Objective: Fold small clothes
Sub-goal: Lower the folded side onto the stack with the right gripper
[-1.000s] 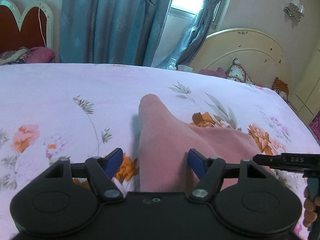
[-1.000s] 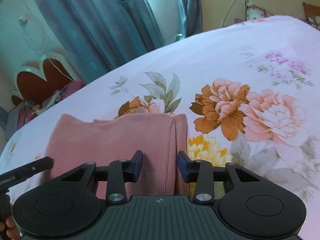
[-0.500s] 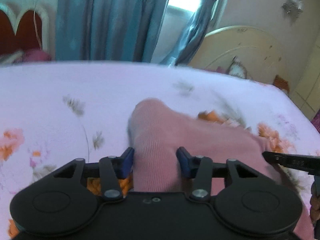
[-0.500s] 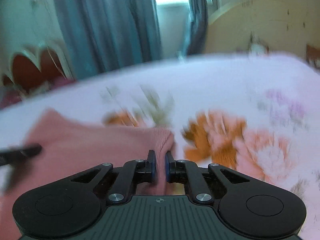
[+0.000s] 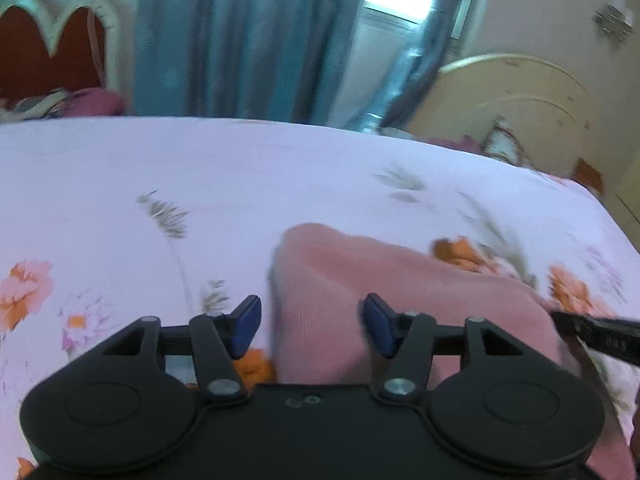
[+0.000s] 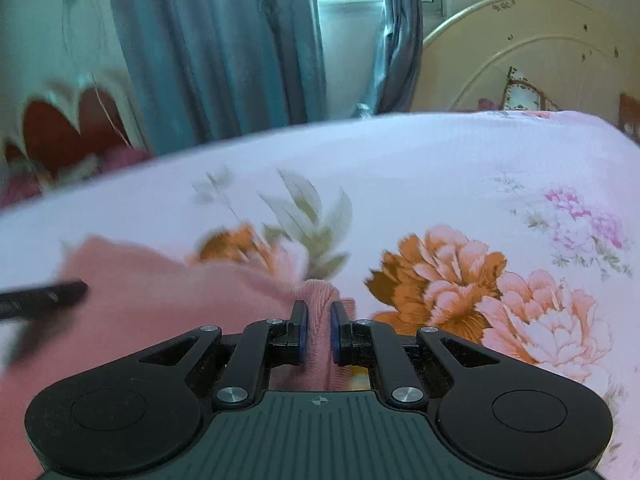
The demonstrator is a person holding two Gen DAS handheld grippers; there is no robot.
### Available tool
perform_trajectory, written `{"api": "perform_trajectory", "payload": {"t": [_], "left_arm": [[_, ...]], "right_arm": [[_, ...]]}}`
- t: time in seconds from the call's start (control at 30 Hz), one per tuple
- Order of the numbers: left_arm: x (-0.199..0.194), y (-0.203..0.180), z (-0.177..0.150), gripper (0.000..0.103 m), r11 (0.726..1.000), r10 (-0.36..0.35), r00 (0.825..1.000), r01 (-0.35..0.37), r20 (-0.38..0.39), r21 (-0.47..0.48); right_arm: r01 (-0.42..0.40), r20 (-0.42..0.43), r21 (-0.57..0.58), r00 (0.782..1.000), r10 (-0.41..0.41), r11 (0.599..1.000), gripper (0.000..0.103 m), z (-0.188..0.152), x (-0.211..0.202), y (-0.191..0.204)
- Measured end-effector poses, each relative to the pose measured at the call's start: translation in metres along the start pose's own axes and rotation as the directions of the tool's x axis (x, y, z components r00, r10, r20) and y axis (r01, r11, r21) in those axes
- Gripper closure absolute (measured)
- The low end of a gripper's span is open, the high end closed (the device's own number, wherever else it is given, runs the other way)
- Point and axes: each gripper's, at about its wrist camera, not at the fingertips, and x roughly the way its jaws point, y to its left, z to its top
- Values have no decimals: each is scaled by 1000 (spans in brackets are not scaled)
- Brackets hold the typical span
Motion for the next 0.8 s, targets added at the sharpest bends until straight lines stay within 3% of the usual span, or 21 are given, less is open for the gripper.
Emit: {"api": "perform_trajectory", "payload": {"t": [0.1, 0.3, 0.43, 0.6, 0.8], "left_arm": [[0, 8, 0, 43, 999, 4, 1000, -4, -12, -35], [-40, 2, -3, 44, 1000, -6, 998, 4, 58, 28], [-69, 2, -15, 44, 998, -17, 997, 12, 78, 68], [-98, 3, -40, 44, 995, -29, 998, 23, 59, 97], [-114, -3, -73, 45, 995, -17, 999, 13, 43, 102]], "right_arm": [[-8, -1, 12, 1000, 8, 1000, 93, 2, 2, -4], [-52, 37, 99, 998, 49, 994, 92, 4, -36, -18], [-89, 55, 88, 995, 84, 992, 92, -3, -72, -16], [-154, 47, 25, 987, 152, 988, 92, -33, -113, 9], [-126, 19, -75, 992, 128, 989, 92, -84, -143, 36]]}}
